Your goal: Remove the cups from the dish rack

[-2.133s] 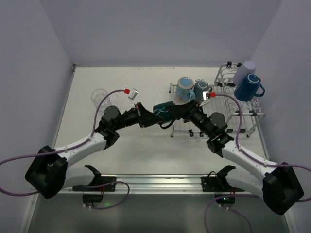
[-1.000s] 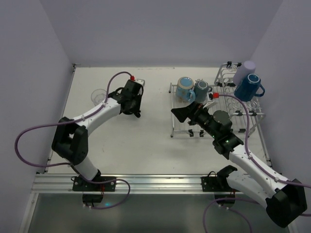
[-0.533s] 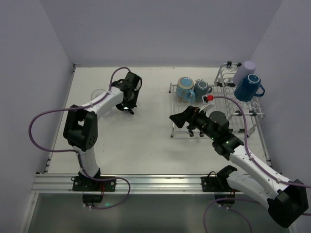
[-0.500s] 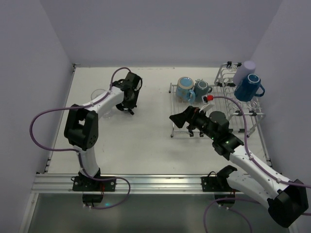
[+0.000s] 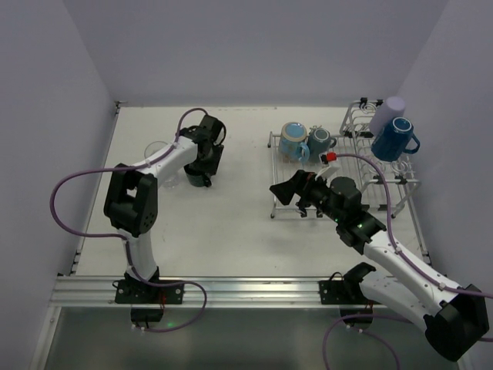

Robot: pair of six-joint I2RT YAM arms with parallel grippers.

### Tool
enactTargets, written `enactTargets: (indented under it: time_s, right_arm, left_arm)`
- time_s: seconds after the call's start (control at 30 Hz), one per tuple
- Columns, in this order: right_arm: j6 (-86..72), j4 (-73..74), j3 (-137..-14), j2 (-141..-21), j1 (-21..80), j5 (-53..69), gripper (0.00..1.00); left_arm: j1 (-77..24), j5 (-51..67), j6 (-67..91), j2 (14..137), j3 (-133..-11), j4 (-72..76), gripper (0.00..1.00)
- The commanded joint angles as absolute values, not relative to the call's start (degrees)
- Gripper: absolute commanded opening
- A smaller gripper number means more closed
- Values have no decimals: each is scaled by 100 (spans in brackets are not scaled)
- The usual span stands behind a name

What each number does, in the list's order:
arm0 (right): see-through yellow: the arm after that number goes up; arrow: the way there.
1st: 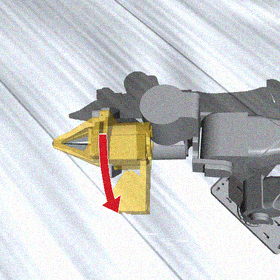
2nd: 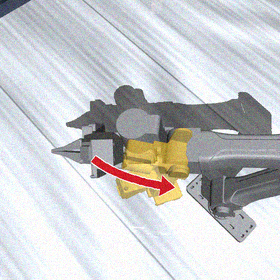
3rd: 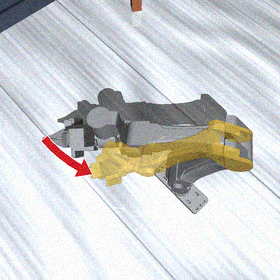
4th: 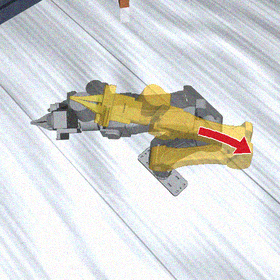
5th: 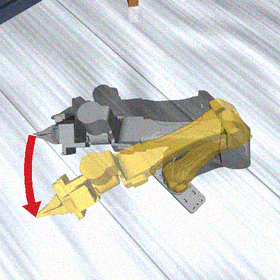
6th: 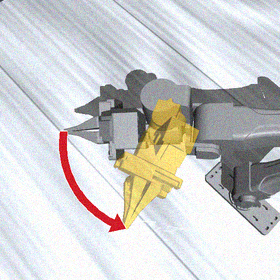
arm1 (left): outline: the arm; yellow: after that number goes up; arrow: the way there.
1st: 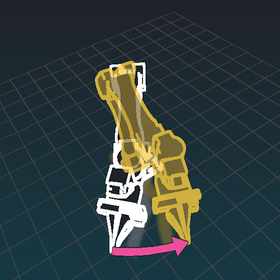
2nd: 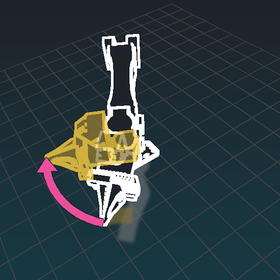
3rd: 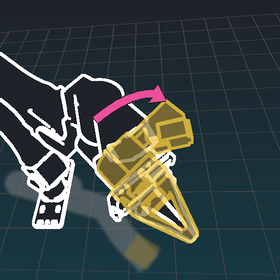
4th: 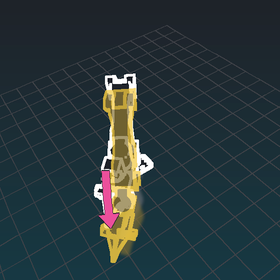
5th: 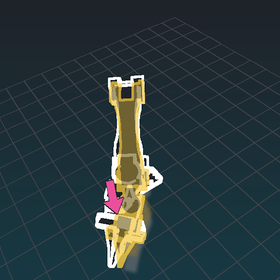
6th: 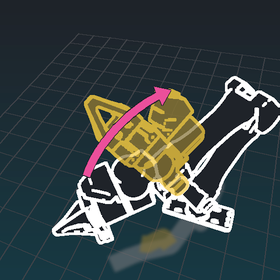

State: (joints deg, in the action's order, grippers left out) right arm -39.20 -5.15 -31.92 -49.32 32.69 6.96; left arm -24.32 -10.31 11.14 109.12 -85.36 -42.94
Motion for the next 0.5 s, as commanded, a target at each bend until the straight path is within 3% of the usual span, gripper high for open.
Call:
enactTargets:
  time_s: [0.0, 0.2, 0.47]
  right_arm:
    - [-3709, -282, -3480, -4843, 3296, 457, 99]
    - [-3253, 191, -3849, -5018, 3296, 27, 99]
    - [-2611, 1081, -4921, -5853, 3305, -790, 99]
  left_arm:
    - [-2382, -1037, 1028, 10452, -8649, -4272, 54]
    - [-2548, 165, 1046, 9460, -8324, -3325, 68]
    - [-3094, 604, 1387, 7710, -7402, -2207, 89]
